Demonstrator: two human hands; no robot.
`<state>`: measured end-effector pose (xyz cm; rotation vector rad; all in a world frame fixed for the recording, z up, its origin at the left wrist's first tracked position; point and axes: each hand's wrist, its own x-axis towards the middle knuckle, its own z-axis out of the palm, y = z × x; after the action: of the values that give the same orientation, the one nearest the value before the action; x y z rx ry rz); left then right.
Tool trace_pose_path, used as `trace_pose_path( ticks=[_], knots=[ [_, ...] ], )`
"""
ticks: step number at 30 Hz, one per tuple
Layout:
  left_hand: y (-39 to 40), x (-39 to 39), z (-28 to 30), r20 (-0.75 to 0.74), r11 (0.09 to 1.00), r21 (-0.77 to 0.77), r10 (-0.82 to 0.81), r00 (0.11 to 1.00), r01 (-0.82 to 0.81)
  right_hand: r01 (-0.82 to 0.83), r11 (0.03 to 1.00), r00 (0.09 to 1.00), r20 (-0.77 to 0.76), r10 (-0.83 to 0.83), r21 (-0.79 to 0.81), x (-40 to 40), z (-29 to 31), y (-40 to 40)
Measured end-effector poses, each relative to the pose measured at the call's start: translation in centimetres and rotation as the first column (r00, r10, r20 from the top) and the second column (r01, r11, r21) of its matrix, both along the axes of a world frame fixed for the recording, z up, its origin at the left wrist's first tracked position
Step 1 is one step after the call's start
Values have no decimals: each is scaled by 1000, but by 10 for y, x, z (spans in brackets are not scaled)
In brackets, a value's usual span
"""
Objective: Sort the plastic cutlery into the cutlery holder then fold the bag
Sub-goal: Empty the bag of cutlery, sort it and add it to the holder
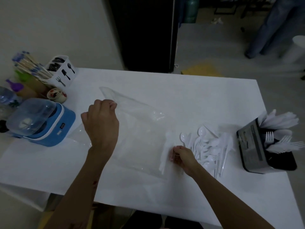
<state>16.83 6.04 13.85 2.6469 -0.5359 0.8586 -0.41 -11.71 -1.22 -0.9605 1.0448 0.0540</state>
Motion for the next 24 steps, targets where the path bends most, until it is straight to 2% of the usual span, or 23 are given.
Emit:
trace_pose_path(
  ticks=[2,5,7,9,12,14,16,17,18,20,21,22,24],
  knots=[
    [5,2,-17,-52,998,37,54,997,-52,63,997,998,-16,-62,52,-4,2,-3],
    [9,-8,-51,-211,992,94,106,972,-87,60,997,998,-8,-59,49,-6,4,-5],
    [6,-23,-73,-335,988,156,54,941,-1,33,999,999,-4,-33,15,-5,4,-3],
    [1,-46,-95,-445,949,244,-72,893,198,9,999,1000,1,-9,-39,-3,4,-1],
    [-2,-76,-136,-626,806,273,-266,733,525,-39,987,999,15,41,-154,-1,3,2],
    [-1,-88,-156,-768,720,264,-246,591,642,-94,963,994,20,103,-252,0,3,2],
    [1,-97,-170,-868,701,206,-191,459,682,-180,917,981,2,193,-355,3,0,2],
    [1,-100,-173,-898,716,168,-173,405,677,-241,874,967,-34,251,-422,5,-6,2],
    [1,-102,-175,-912,733,133,-173,371,667,-338,785,938,-119,326,-519,8,-12,2],
    [0,-102,-179,-923,757,91,-180,340,648,-584,484,807,-402,432,-652,12,-23,4],
    [0,-101,-180,-924,759,82,-184,335,645,-648,371,755,-496,429,-665,15,-28,6],
    [1,-99,-182,-925,758,82,-183,333,647,-669,319,736,-538,410,-672,19,-30,10],
    [1,-99,-184,-931,755,75,-181,317,651,-665,288,742,-567,357,-689,24,-27,20]
  ],
)
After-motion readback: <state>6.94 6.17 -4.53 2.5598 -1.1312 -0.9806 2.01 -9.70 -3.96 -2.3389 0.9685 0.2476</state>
